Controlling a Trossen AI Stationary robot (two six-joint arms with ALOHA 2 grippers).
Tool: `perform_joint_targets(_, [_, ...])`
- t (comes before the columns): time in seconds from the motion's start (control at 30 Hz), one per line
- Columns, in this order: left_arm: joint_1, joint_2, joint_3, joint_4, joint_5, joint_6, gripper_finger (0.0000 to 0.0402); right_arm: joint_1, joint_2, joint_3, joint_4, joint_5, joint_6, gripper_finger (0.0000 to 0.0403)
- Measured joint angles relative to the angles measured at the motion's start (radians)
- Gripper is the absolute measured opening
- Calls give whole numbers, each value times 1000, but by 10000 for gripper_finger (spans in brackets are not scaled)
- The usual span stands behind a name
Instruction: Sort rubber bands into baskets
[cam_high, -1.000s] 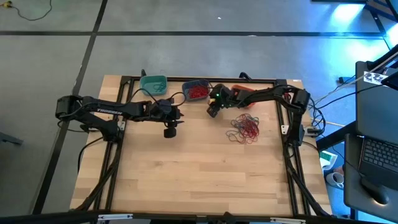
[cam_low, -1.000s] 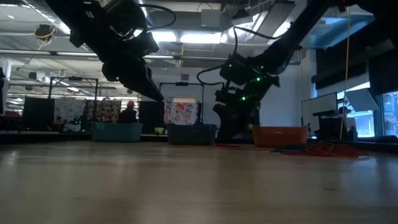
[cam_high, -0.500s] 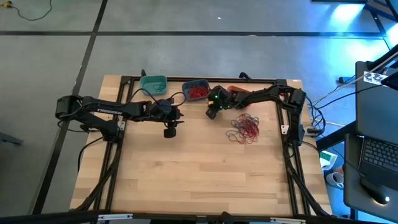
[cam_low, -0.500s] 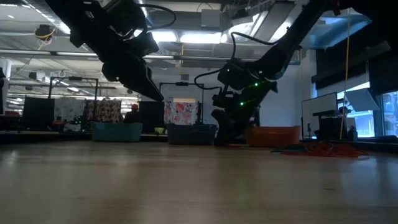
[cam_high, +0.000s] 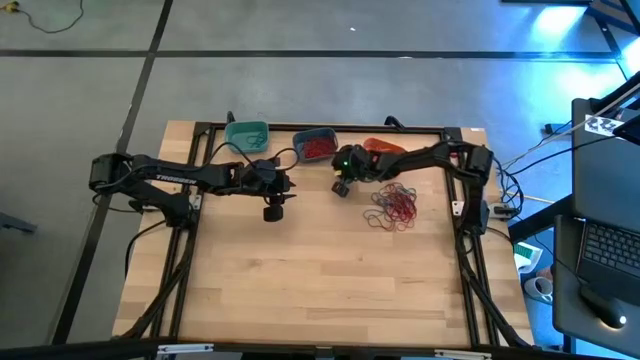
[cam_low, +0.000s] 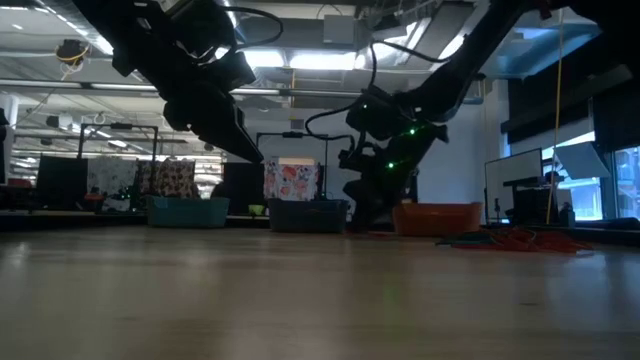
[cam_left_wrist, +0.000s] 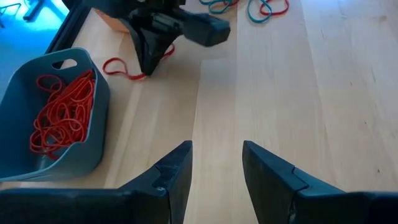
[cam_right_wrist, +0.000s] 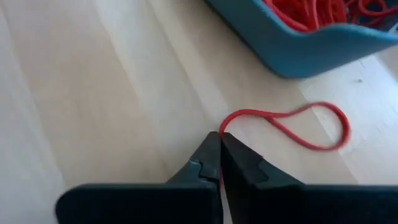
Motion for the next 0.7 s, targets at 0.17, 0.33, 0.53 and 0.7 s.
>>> perform_joint_targets(0.17, [0,0,0,0,0,7,138,24,-50,0,2,6,-11,3])
perform_joint_targets(0.33, [-1,0,0,33,0,3,138,29,-58,1,-13,32,-14,3])
perform_joint_targets(0.53, [-2,0,0,63,0,7,138,29,-66,1,-21,32,-26,2])
perform_joint_targets(0.7, [-2,0,0,82,0,11,138,29,-107,1,-43,40,-36,2])
